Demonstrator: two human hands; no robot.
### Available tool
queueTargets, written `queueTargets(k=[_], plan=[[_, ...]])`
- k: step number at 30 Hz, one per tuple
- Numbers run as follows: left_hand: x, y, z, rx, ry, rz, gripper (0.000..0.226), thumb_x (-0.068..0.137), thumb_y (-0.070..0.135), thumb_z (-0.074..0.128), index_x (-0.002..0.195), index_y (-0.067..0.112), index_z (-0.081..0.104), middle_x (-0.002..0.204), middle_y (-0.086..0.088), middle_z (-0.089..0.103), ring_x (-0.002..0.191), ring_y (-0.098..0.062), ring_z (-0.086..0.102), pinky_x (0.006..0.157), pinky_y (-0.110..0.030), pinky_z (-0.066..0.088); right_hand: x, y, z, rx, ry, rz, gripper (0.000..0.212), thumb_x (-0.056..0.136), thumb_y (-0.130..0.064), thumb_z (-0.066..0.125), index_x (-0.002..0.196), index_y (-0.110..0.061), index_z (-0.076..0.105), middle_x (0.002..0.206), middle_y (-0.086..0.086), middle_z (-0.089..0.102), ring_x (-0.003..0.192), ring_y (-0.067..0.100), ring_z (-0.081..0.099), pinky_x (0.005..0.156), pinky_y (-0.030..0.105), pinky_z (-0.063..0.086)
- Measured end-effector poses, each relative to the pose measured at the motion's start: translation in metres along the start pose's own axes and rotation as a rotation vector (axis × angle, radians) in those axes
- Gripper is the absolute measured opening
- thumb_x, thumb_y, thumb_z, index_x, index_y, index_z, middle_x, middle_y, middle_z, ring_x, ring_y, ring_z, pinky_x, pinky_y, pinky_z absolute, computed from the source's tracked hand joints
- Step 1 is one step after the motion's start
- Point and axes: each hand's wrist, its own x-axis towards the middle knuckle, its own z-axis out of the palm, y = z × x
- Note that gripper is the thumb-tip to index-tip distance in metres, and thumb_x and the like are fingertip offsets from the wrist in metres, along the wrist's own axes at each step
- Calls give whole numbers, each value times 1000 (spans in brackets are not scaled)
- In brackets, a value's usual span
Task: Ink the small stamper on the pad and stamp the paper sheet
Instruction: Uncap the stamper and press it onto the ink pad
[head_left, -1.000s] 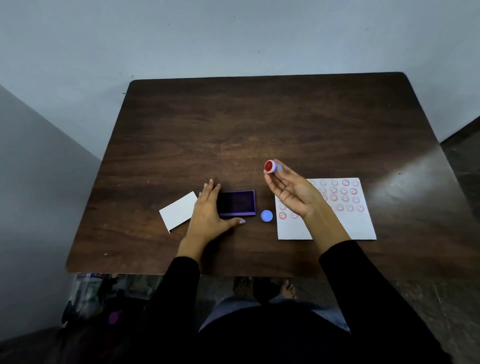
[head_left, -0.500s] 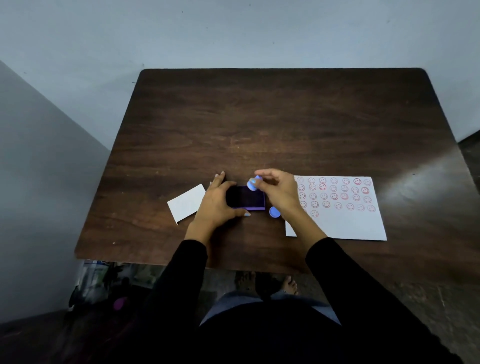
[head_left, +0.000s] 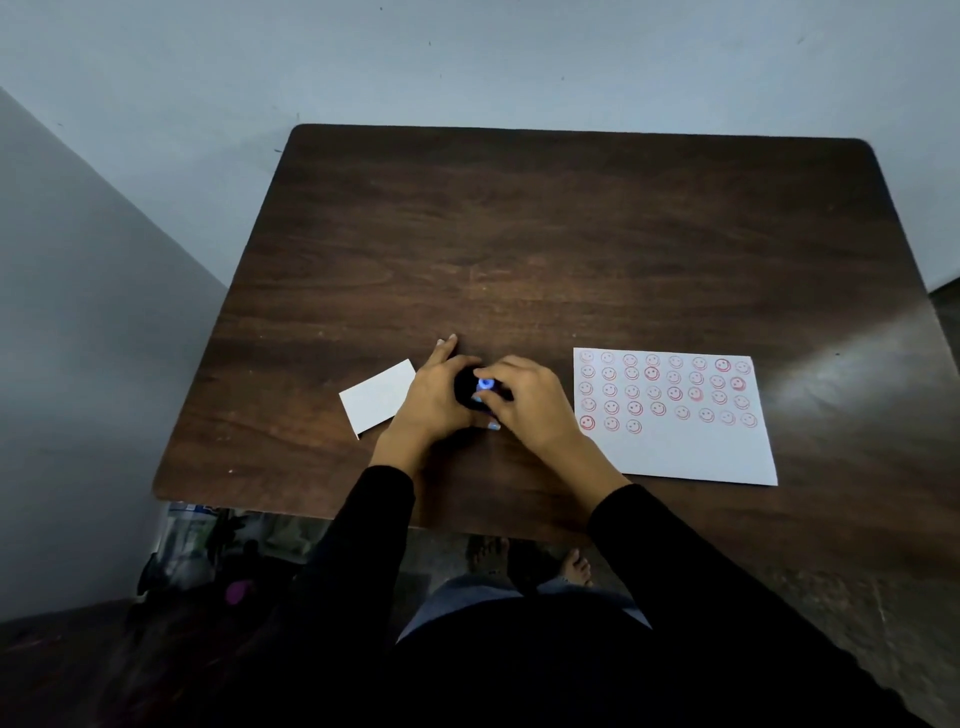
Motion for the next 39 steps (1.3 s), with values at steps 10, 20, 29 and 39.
queueTargets(k=[10, 20, 29, 39], plan=[[2, 1, -1, -4, 7, -14, 82, 49, 19, 90, 124, 14, 57, 153, -15, 26, 144, -25, 19, 110, -31, 27, -3, 0, 0, -38, -19, -30, 27, 83, -1, 58, 109, 1, 64, 107, 19, 68, 103, 34, 59, 91, 43, 48], [-2, 7, -5, -15, -2, -31, 77, 53, 13, 87, 123, 14, 57, 153, -15, 25, 143, -25, 19, 110, -31, 26, -5, -4, 6, -81, -11, -4, 24, 81, -3, 60, 104, 2, 64, 99, 20, 67, 97, 36, 57, 85, 41, 45], [-3, 5, -3, -35, -5, -34, 76, 54, 14, 87, 124, 14, 56, 154, -15, 24, 144, -25, 18, 111, -30, 23, -3, -8, 5, -74, -46, 50, 28, 81, -3, 60, 109, -2, 63, 107, 17, 67, 104, 32, 54, 88, 40, 44], [-4, 5, -4, -48, -13, -29, 78, 52, 15, 88, 123, 14, 56, 154, -16, 23, 144, -26, 16, 112, -32, 23, 0, -12, 4, -122, -52, 100, 25, 81, -5, 60, 106, -5, 63, 104, 14, 68, 102, 29, 53, 82, 38, 43]])
